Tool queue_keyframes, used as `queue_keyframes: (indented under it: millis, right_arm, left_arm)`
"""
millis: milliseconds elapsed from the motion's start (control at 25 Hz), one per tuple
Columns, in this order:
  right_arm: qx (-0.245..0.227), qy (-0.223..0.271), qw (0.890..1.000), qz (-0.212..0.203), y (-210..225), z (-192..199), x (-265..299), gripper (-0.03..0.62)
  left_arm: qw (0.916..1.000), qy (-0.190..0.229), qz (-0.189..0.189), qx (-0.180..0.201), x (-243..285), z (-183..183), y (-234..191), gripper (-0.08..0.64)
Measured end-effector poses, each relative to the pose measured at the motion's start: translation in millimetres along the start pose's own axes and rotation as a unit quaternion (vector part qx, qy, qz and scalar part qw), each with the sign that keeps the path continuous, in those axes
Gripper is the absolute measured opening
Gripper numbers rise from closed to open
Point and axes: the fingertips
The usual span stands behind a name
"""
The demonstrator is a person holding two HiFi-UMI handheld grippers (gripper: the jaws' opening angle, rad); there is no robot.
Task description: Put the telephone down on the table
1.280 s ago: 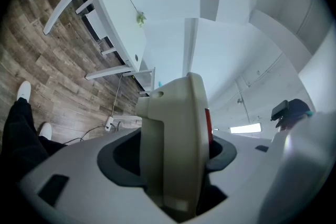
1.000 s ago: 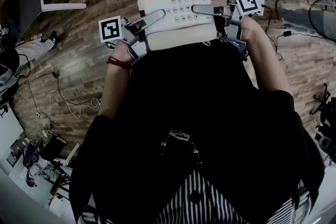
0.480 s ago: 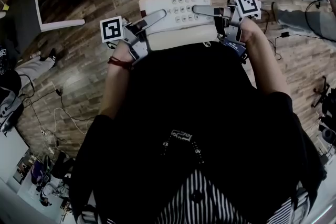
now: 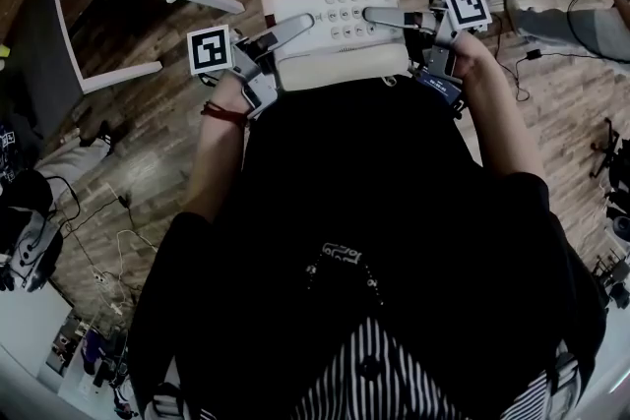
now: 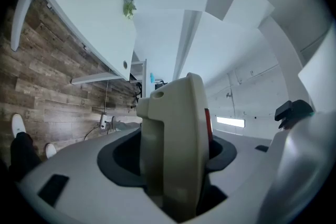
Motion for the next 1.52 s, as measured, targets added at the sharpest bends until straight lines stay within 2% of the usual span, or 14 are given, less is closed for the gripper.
queue_keyframes:
  millis: [360, 560, 1080, 1280, 1520]
  right_arm:
    - [0.003, -0.013, 1.000, 0.006, 8, -13, 66, 0.146]
    - [0.005, -0.035, 0.999, 0.001, 9, -15, 78, 0.146]
    - [0.001, -0.108, 0.994, -0.030, 18, -34, 127, 0.146]
    - [0.001, -0.127, 0.991, -0.040, 22, -59, 147, 0.146]
    - [0.004, -0.147, 0.988, -0.038, 35, -112, 177, 0.146]
  left_arm:
    - [0.9998, 0.018, 0.003, -0.005, -58, -32, -1, 0.278]
    - [0.9994, 0.036, 0.002, -0.002, -70, -36, -2, 0.278]
    - [0.9929, 0.118, 0.006, -0.004, -108, -57, -3, 0.278]
    - [0.9899, 0.141, 0.005, -0.002, -119, -83, 3, 0.278]
    - [0.9871, 0.159, 0.013, -0.012, -128, -141, 9, 0.278]
Point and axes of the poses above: the fingertips, and each gripper's own axes: x forward along the fingers, y to its right, z out of its underside, and after that the axes turned 9 degrees about -x, right-handed
